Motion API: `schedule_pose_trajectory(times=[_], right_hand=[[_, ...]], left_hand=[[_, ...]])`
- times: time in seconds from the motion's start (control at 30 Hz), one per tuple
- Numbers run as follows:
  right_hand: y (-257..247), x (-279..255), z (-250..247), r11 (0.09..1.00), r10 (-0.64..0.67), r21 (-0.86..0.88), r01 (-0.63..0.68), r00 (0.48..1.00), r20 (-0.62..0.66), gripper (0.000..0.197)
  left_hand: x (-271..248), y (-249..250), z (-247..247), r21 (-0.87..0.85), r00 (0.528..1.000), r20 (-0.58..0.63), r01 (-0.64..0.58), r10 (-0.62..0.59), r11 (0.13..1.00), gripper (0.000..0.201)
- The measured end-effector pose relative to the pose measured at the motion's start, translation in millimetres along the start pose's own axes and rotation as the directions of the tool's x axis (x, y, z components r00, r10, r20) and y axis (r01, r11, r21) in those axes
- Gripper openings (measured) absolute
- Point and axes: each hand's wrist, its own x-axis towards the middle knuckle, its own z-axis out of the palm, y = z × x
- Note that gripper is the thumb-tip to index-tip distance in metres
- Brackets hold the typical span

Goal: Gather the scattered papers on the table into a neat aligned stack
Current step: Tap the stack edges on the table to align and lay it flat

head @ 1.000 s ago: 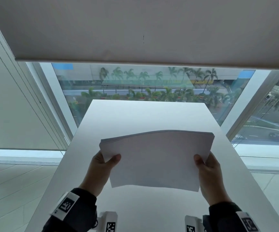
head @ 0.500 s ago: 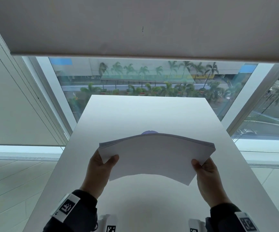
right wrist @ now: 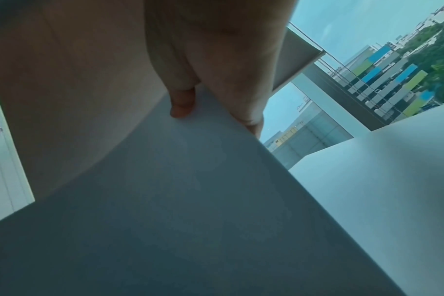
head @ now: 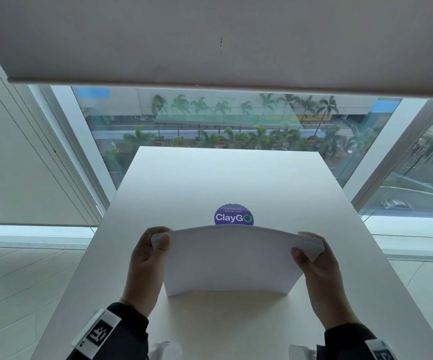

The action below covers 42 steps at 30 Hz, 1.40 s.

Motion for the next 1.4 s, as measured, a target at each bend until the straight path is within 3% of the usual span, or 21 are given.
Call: schedule_pose_trajectory(times=[0.07,0.2,0.4,0.5,0.6,0.67,0.73,0.8,0.87,0.97,1.07,1.13,1.27,1.4], right_hand=[[-4.4,0.5,2.3,0.999,-0.043,-0.025,0.042,0.999,-0.022,0.045],[-15.6,-2.6,11.5,0.997,-0.029,0.064,0.034,0.996,-0.085,0.008],[-25.7,5.6,13.5,0.998,0.045,0.045,-0.040,0.993,-0.112,0.024],[-23.3,6.7,9.1,0.996,0.071,0.063,-0.066,0.993,-0.091,0.029],[-12.4,0.5,-0.9,0.994,0.050,0.094,-0.052,0.998,0.027,0.033],[-4.0,-4.3,-4.7,0.995,0.051,0.080,-0.060,0.992,0.119,0.051],[9.0,-8.3,-6.3,0.995,0.092,0.019,-0.095,0.988,0.123,0.051],[26.0,-10.0,-6.5,0.985,0.151,-0.102,-0.142,0.984,0.091,0.021],[43.3,-9.5,-9.1,0.953,0.204,-0.244,-0.182,0.976,0.070,0.033],[52.1,-12.1,-11.0,0.878,0.304,-0.409,-0.248,0.949,0.078,0.030],[63.7,-11.0,-14.8,0.725,0.402,-0.639,-0.257,0.911,0.090,0.020],[73.9,-8.7,-15.7,0.620,0.462,-0.737,-0.267,0.884,0.068,0.030],[90.0,-2.0,-15.6,0.553,0.502,-0.773,-0.309,0.865,0.013,0.039],[93.4,4.3,-15.1,0.622,0.499,-0.709,-0.332,0.866,0.032,0.019]], left_hand=[[0.0,1.4,3.4,0.001,0.999,-0.040,0.004,-0.004,1.000,0.018],[1.8,1.9,12.7,0.008,0.989,-0.142,0.049,-0.048,0.999,0.042],[7.9,9.0,21.8,0.015,0.964,-0.238,0.126,-0.119,0.992,0.023],[7.9,11.0,20.5,0.032,0.961,-0.249,0.133,-0.121,0.991,0.029],[4.4,6.6,14.7,-0.015,0.962,-0.227,0.153,-0.153,0.988,0.036],[-0.2,0.0,9.6,-0.013,0.983,-0.138,0.117,-0.118,0.993,0.031],[-5.7,-10.2,4.5,-0.006,0.995,-0.029,0.093,-0.093,0.996,0.015],[-10.9,-28.4,-0.2,0.008,0.993,0.013,0.113,-0.113,0.994,0.042],[-15.0,-43.6,-2.0,0.092,0.987,-0.001,0.162,-0.162,0.983,0.063],[-19.1,-62.8,-3.6,0.254,0.970,-0.051,0.244,-0.239,0.936,0.052],[-20.7,-79.2,-5.5,0.356,0.946,-0.041,0.314,-0.321,0.880,0.038],[-20.9,-90.1,-8.7,0.416,0.927,-0.020,0.347,-0.373,0.841,0.037],[-23.0,-105.0,-15.4,0.578,0.920,-0.001,0.320,-0.391,0.750,0.033],[-16.5,-104.7,-18.6,0.537,0.900,0.034,0.350,-0.434,0.767,0.036]])
